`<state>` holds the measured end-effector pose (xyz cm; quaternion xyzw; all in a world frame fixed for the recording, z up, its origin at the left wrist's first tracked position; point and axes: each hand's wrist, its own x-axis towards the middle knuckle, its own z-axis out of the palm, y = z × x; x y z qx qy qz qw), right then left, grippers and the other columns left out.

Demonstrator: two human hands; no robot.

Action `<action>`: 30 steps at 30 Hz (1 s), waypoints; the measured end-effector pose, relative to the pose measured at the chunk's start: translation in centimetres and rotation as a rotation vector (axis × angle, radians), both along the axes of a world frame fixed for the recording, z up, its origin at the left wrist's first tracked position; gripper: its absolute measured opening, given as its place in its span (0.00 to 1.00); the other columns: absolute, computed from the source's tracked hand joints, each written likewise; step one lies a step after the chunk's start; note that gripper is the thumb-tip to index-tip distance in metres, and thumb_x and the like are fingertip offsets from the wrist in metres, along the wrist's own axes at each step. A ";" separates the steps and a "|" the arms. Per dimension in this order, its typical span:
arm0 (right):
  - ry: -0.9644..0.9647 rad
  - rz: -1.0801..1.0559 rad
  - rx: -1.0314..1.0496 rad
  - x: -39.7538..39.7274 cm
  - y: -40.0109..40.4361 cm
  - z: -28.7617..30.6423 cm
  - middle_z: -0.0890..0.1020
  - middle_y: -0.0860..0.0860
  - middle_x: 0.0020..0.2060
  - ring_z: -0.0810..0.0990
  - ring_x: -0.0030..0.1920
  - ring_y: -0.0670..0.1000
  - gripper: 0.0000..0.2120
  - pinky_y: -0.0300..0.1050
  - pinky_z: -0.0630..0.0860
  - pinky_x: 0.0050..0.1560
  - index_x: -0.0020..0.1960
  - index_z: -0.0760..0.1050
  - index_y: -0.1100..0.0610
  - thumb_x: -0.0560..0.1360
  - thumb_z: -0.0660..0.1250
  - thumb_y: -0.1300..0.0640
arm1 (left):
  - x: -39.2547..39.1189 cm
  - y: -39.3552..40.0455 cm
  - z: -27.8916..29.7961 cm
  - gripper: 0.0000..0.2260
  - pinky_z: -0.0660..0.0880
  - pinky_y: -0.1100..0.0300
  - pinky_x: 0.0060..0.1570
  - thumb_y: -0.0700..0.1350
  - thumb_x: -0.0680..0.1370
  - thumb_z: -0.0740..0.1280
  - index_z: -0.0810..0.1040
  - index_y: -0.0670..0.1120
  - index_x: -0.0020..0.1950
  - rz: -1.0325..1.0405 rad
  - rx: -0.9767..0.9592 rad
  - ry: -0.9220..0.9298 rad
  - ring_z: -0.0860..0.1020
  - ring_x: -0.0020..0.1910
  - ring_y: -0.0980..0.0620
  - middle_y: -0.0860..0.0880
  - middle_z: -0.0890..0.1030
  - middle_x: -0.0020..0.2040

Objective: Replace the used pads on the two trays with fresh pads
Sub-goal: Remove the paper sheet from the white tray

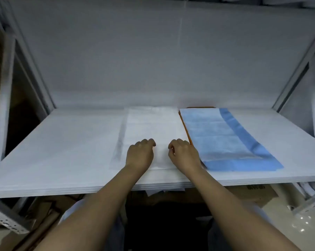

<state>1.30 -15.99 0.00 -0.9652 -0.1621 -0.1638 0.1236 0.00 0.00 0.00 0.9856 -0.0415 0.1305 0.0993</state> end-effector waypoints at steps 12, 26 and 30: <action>0.479 0.277 -0.187 2.4 -0.6 -3.9 0.59 0.49 0.75 0.58 0.74 0.49 0.31 0.45 0.56 0.71 0.75 0.57 0.52 0.78 0.57 0.39 | 1.5 2.5 -3.9 0.27 0.58 0.56 0.72 0.58 0.80 0.56 0.58 0.50 0.76 -0.193 -0.057 0.362 0.58 0.75 0.51 0.50 0.58 0.77; 0.152 0.223 -0.280 3.5 -0.1 -3.6 0.79 0.54 0.50 0.78 0.49 0.55 0.13 0.46 0.65 0.39 0.57 0.72 0.58 0.82 0.50 0.55 | 1.7 3.1 -2.8 0.31 0.64 0.52 0.67 0.64 0.77 0.59 0.60 0.51 0.75 -0.194 0.039 0.485 0.63 0.72 0.49 0.50 0.61 0.75; 0.036 0.193 -0.146 3.2 -0.2 -2.9 0.79 0.53 0.34 0.78 0.33 0.54 0.03 0.42 0.55 0.25 0.48 0.72 0.57 0.79 0.60 0.59 | 1.9 3.9 -2.3 0.21 0.72 0.57 0.54 0.57 0.79 0.58 0.68 0.51 0.70 -0.124 0.076 0.347 0.74 0.62 0.50 0.50 0.74 0.65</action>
